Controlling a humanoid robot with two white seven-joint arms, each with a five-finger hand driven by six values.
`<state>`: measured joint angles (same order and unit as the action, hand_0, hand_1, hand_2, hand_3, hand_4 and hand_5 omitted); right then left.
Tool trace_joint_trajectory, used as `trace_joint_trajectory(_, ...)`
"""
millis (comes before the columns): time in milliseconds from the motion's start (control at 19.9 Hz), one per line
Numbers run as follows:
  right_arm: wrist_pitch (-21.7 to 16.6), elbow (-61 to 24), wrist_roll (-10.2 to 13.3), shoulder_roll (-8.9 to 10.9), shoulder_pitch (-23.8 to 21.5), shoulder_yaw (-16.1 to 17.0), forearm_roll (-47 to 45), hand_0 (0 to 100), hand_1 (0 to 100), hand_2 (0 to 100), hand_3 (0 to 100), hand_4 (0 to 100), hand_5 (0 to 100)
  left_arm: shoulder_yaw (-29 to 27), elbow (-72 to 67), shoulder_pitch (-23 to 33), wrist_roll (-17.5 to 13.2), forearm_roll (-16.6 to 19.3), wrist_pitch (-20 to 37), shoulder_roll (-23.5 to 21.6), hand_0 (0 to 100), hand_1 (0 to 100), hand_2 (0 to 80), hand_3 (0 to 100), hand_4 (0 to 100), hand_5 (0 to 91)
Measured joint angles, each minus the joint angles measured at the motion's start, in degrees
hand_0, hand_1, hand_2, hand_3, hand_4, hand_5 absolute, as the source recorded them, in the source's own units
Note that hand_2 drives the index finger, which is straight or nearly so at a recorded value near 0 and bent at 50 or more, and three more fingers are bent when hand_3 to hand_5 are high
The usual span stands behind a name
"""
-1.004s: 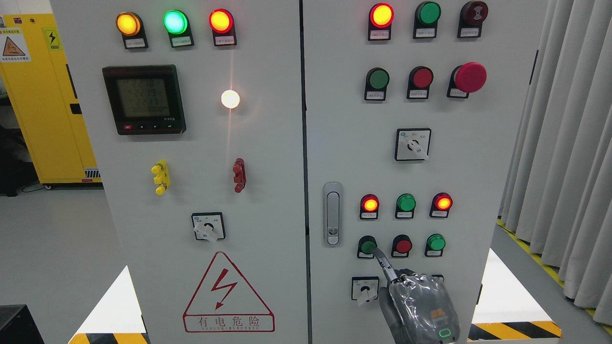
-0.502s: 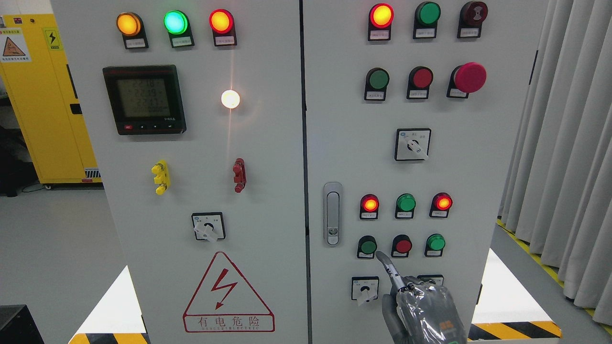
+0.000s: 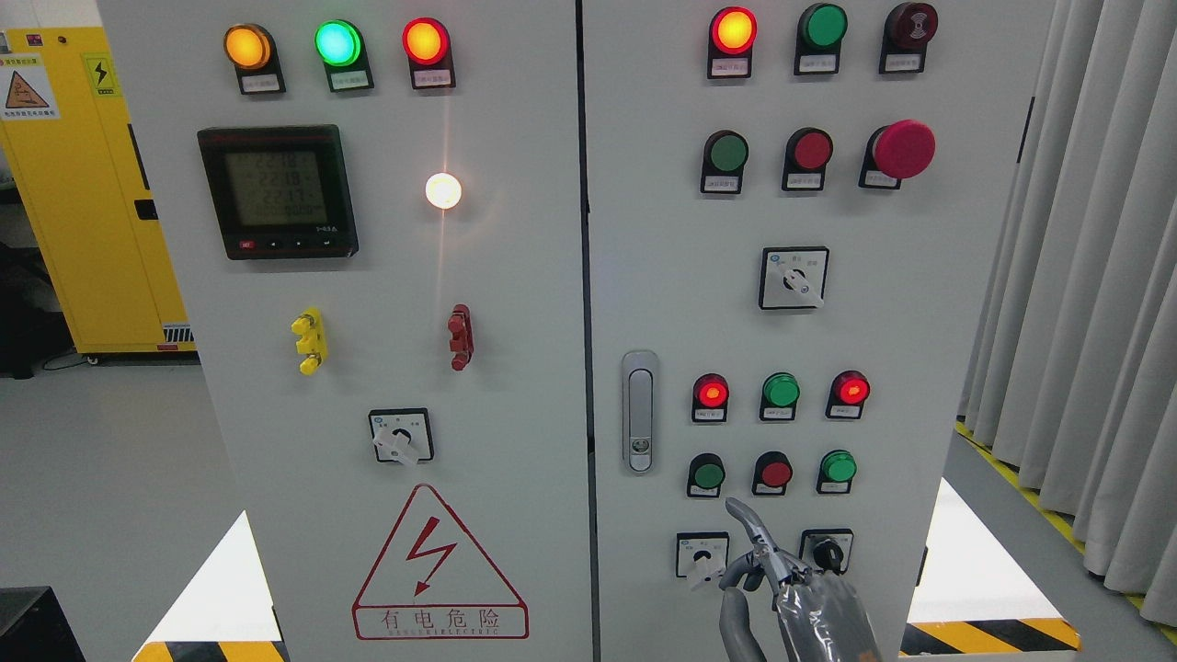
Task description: Press green start button
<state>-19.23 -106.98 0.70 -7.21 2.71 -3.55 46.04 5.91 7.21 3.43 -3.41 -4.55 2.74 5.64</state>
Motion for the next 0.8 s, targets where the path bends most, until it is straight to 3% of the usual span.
trace_joint_trajectory(100,-0.1,-0.7,-2.1,0.02,-1.6,-0.8,-5.5,95,79,0,1,5,5,0.0,0.0,0.0,0.0,0.0,0.0,0.0,12,56,0.0,0,0,0.0)
trace_joint_trajectory(151,-0.1,-1.1,-2.9,0.02,-2.1,-1.2,-8.3,87,78,0,0,0,1,0.0,0.0,0.0,0.0,0.0,0.0,0.0,12,56,0.0,0,0,0.0)
trace_joint_trajectory(301,0.0,-1.9,-4.3,0.02,-3.7,-2.1,-15.1,62,76,0,0,0,0,0.0,0.0,0.0,0.0,0.0,0.0,0.0,12,56,0.0,0,0,0.0)
trace_joint_trajectory(452,0.1,-2.5,-4.6,0.02,-4.6,-2.8,-20.7,49,75,0,0,0,0,0.0,0.0,0.0,0.0,0.0,0.0,0.0,12,56,0.0,0,0,0.0)
trace_joint_trajectory(803,0.5,-3.3,-4.7,0.01,-5.5,-4.0,-26.6,38,74,0,0,0,0,0.0,0.0,0.0,0.0,0.0,0.0,0.0,12,56,0.0,0,0,0.0)
